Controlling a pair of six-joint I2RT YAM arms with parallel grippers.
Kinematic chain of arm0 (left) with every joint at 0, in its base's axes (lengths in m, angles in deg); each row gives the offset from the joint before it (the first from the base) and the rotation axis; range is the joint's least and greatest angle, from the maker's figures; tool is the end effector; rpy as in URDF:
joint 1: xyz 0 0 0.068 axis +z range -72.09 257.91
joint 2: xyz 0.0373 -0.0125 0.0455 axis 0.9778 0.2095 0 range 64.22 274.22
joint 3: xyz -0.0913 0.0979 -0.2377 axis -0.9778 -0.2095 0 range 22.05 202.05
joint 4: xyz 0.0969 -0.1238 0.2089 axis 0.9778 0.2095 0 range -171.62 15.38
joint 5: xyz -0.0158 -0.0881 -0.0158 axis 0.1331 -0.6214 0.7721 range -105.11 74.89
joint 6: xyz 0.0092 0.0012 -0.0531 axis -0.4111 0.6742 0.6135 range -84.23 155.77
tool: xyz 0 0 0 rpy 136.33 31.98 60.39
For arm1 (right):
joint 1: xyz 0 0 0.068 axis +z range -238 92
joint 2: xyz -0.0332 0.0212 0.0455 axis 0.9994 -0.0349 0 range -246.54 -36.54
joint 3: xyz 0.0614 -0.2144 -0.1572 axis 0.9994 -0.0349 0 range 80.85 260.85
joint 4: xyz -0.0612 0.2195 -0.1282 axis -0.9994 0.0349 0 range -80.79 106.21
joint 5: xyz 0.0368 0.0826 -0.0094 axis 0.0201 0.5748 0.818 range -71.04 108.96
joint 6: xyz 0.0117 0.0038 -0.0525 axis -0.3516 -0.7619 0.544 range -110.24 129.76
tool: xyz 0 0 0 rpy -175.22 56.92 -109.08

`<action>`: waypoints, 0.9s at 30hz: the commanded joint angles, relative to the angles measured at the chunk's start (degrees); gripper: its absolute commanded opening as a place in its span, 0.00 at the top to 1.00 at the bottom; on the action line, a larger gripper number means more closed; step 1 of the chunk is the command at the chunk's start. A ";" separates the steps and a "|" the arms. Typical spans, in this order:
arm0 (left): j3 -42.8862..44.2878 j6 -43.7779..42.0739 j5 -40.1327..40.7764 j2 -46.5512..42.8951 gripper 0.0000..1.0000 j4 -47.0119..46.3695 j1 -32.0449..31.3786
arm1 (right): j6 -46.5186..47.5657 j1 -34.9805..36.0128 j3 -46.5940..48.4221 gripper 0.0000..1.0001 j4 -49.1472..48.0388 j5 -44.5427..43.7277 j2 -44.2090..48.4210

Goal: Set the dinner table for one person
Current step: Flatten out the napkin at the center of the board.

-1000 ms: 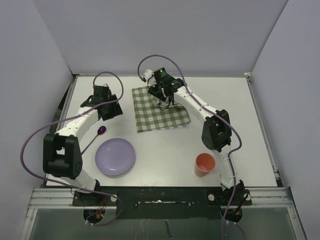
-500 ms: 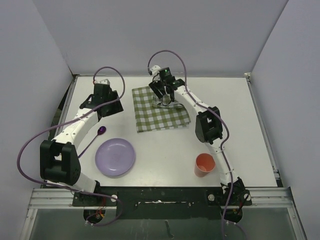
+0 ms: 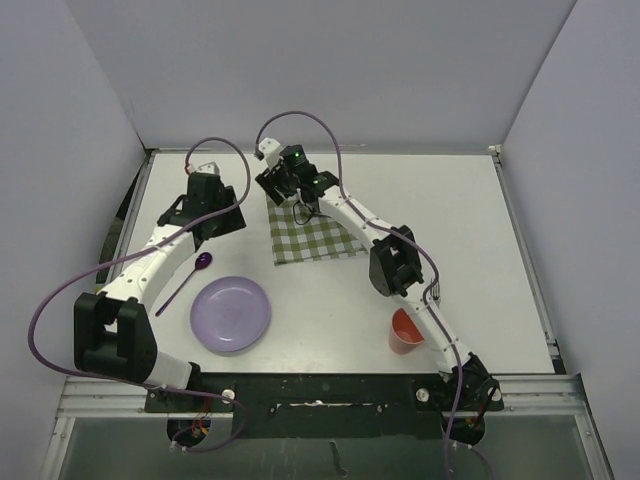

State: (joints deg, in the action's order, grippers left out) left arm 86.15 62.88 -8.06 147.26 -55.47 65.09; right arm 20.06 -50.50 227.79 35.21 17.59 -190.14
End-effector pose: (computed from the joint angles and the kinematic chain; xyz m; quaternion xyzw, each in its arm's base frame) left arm 0.3095 -0.0660 0.2753 -0.1381 0.9124 -0.0767 0.3777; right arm 0.4758 0.3640 0.2030 -0.3502 0.8044 0.1026 0.4687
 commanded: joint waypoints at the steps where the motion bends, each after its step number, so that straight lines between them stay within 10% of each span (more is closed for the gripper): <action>1: -0.99 -0.30 -0.02 -3.30 0.46 -2.20 -0.32 | 2.74 0.40 1.42 0.24 -5.96 -1.49 1.96; 27: -6.51 2.11 -4.40 -4.56 0.46 -5.50 -1.24 | 15.62 -1.57 -4.88 0.20 -18.26 -11.40 -5.37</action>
State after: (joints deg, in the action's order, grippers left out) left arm 79.50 64.15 -11.39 145.73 -57.88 64.21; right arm 34.75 -50.72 223.85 21.33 8.74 -192.01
